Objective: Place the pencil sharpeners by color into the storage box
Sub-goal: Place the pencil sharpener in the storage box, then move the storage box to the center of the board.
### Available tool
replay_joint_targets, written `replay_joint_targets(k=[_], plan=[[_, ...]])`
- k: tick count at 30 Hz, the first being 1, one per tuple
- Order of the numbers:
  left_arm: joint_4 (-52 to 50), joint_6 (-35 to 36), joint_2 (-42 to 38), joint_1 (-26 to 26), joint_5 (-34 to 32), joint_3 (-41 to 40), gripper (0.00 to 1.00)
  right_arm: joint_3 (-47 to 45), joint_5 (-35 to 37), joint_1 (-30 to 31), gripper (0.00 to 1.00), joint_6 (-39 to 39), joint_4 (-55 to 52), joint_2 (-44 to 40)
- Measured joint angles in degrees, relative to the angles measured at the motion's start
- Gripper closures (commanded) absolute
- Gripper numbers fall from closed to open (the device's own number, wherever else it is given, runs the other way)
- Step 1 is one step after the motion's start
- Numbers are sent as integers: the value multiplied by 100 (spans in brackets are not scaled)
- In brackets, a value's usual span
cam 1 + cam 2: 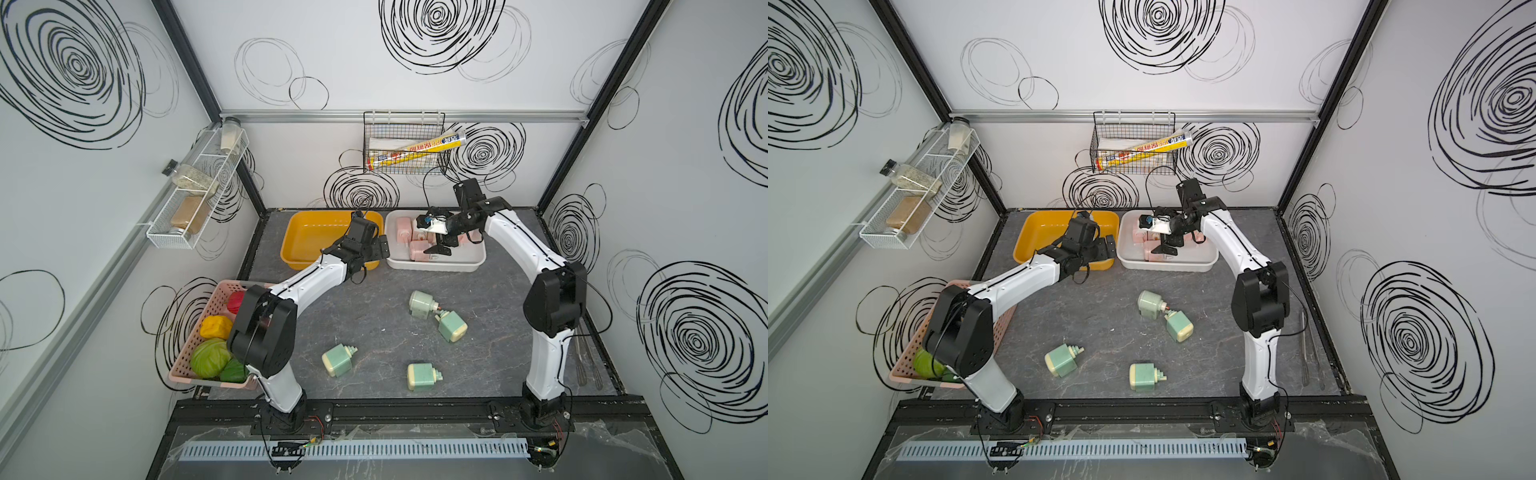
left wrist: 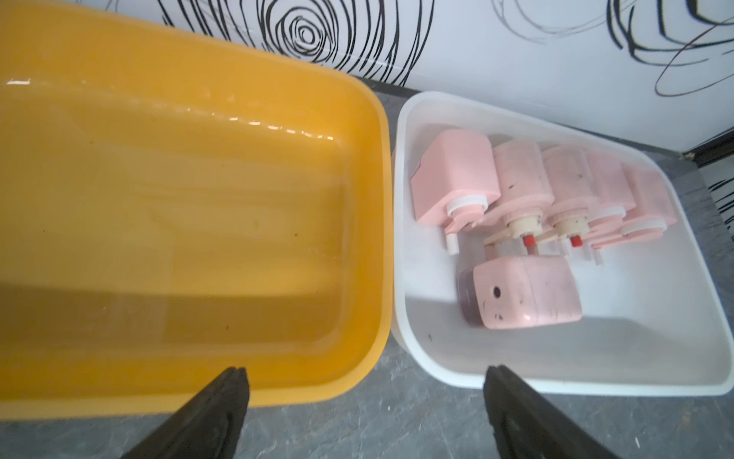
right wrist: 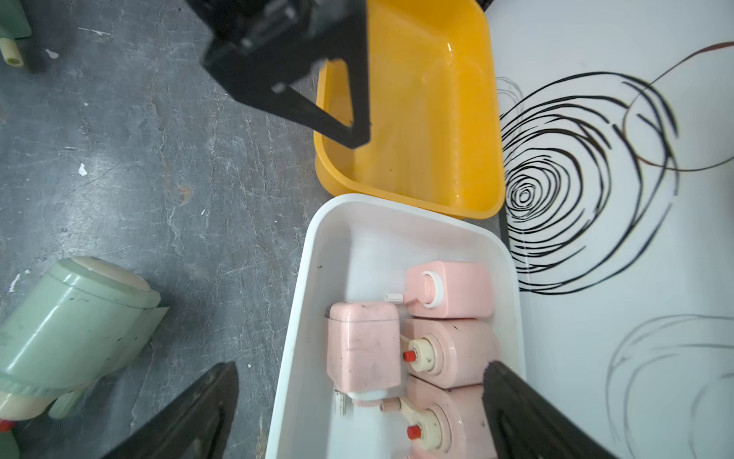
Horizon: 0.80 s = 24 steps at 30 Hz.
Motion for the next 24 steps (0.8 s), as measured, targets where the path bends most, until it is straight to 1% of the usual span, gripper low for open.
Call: replay_joint_targets(k=[3,5,7,14,18,21,24], plan=[[39,105,457,7,107,474,1,-962,214,-7,0,675,951,-643],[46,153,730,7,166,734,1,-1547,420,-15,0,1327,1637,-968],[28,181,968,7,214,953,1,-1923,660,-31,0,1954,2162,-1158],[-125,219,1720,-44,136,1792,1,-2940,2179,-151,0,4612,3842,-1515],[-319,210,2170,-92,-52,2350,1,-3348,2426,-457,0,6037,4190,-1567],[-514,188,2509,-151,-201,2752,1,-3342,2616,-640,0,6791,4177,-1469],[-667,175,2756,-221,-289,2999,1,-3307,2820,-730,0,7350,4087,-1307]])
